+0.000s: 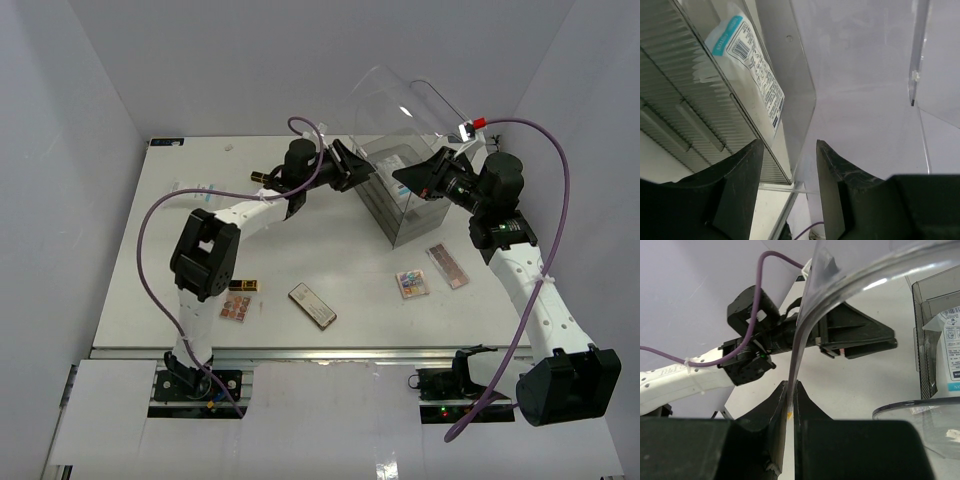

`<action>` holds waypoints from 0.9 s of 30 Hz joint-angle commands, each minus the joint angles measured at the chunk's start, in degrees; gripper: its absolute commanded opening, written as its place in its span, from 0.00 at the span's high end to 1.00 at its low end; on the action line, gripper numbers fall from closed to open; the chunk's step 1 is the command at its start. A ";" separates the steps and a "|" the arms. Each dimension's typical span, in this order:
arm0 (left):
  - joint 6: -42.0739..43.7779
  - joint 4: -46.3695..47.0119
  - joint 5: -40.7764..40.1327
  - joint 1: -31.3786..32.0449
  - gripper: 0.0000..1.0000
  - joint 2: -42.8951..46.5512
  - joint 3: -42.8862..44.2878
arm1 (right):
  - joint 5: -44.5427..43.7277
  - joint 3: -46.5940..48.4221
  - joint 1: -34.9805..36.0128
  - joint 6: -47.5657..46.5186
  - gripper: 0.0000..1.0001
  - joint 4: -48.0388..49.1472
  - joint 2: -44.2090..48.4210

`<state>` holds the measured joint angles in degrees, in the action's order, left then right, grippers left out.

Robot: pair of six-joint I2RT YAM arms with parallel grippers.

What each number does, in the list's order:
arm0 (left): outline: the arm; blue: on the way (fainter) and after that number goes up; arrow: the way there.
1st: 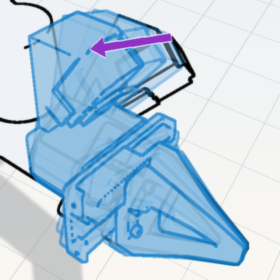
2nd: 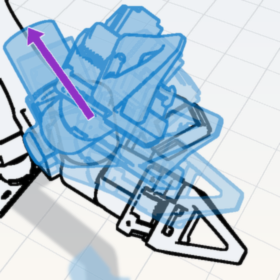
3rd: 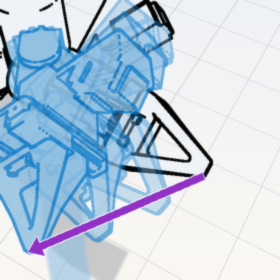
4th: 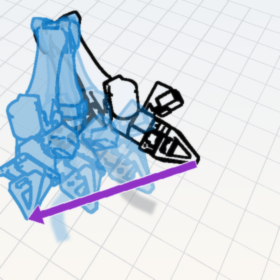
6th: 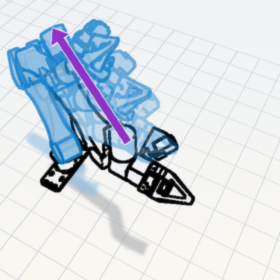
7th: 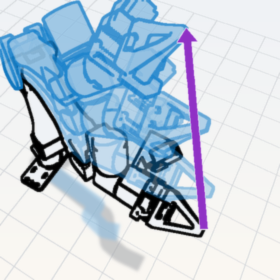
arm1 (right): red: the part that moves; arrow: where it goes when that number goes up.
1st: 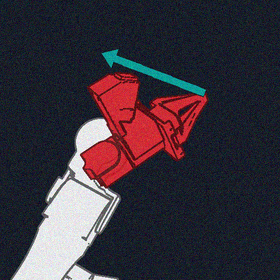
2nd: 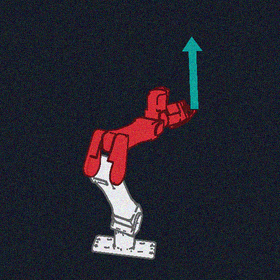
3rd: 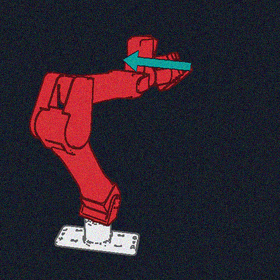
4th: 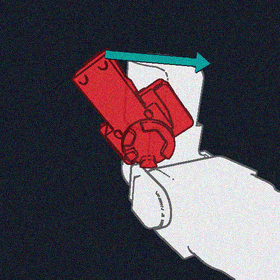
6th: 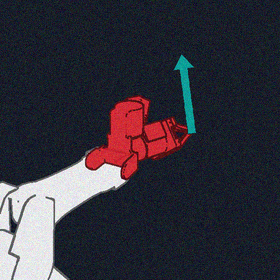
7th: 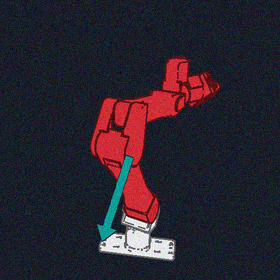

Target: Organize the makeup

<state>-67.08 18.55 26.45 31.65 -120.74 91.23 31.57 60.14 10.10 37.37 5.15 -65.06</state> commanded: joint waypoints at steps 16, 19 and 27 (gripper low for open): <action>18.92 -23.75 -16.89 -34.69 0.17 34.07 -33.46 | 1.01 0.42 -0.52 -0.74 0.89 8.69 3.71; 21.20 -31.52 -22.84 -39.35 0.06 31.22 -28.94 | 0.95 0.42 -0.52 -0.72 0.89 8.74 3.62; 14.06 -38.00 -23.23 -46.33 0.11 20.87 -22.48 | 0.86 0.32 -0.70 -0.90 0.89 8.28 3.71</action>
<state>-50.28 -13.22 5.04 -12.81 -95.86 66.50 31.94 59.18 9.80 37.60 5.87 -64.30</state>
